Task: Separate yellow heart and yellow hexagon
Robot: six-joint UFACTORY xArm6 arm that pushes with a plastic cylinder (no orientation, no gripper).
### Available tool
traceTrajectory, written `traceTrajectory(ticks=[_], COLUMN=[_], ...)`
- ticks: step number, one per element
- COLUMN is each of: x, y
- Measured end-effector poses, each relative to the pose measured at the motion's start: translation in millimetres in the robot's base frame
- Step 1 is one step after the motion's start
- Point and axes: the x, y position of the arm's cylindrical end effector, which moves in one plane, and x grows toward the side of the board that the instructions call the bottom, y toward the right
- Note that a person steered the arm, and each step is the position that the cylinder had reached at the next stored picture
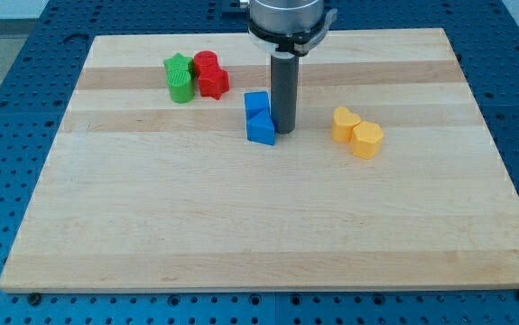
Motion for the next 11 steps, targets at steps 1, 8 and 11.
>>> traceTrajectory(ticks=[1, 8, 11], x=[-2, 74, 17], y=[0, 73, 135])
